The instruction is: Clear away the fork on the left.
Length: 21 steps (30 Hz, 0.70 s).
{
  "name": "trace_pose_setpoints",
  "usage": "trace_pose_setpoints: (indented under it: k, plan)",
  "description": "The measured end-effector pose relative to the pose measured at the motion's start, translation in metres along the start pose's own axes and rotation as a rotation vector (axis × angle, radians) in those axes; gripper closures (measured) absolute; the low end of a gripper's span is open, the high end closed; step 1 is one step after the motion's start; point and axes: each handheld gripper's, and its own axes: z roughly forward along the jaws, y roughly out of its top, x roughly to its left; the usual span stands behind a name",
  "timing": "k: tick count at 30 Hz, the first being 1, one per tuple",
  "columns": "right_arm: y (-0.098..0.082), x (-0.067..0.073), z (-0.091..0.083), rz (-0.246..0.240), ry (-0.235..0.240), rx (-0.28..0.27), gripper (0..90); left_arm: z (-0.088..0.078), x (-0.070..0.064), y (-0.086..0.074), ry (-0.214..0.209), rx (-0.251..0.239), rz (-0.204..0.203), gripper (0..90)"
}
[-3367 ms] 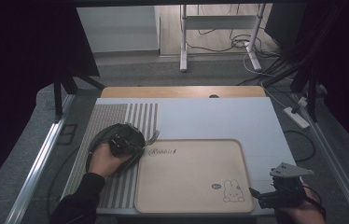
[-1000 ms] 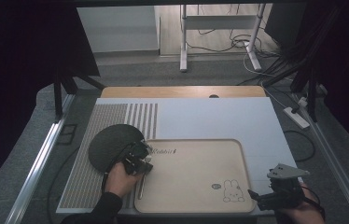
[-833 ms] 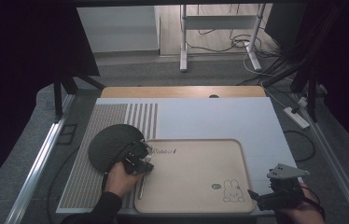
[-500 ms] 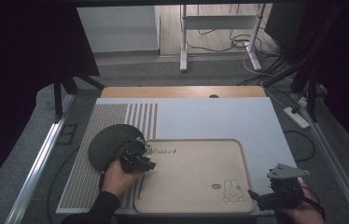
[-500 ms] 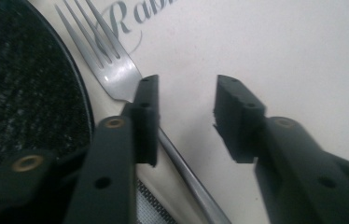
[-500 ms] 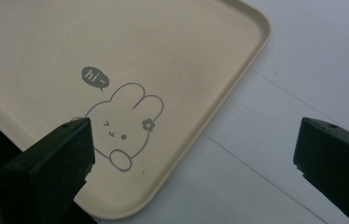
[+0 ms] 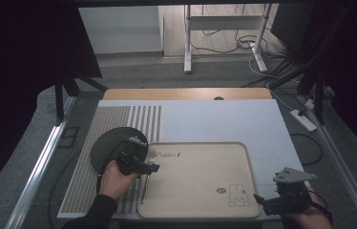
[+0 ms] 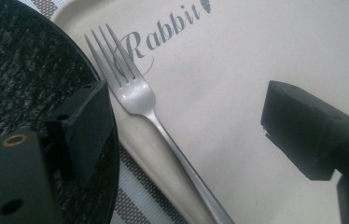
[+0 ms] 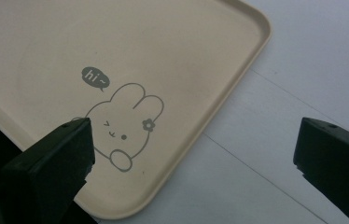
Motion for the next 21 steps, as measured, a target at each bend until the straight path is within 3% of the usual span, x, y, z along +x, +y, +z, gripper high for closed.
trace_pose_setpoints:
  k: [5, 8, 12, 17, 21]
  plan:
    - [0.0, 0.0, 0.0, 0.0, 0.0, 0.0, 0.0, -0.001, 0.003, -0.002, 0.017, -0.019, 0.022, 4.6]
    - [0.0, 0.0, 0.0, 0.001, 0.0, -0.001, 0.0, -0.002, 0.004, -0.004, 0.022, -0.057, 0.041, 1.3]
    - [0.0, 0.0, 0.0, 0.001, 0.001, 0.0, 0.0, -0.005, 0.008, -0.006, 0.0, -0.093, 0.04, 0.0]
    - [0.0, 0.0, 0.0, 0.003, 0.001, -0.001, 0.0, -0.011, 0.012, -0.009, 0.003, -0.13, 0.057, 0.0]
    - [0.0, 0.0, 0.0, 0.004, 0.002, -0.001, 0.0, -0.016, 0.015, -0.013, 0.003, -0.152, 0.047, 0.0]
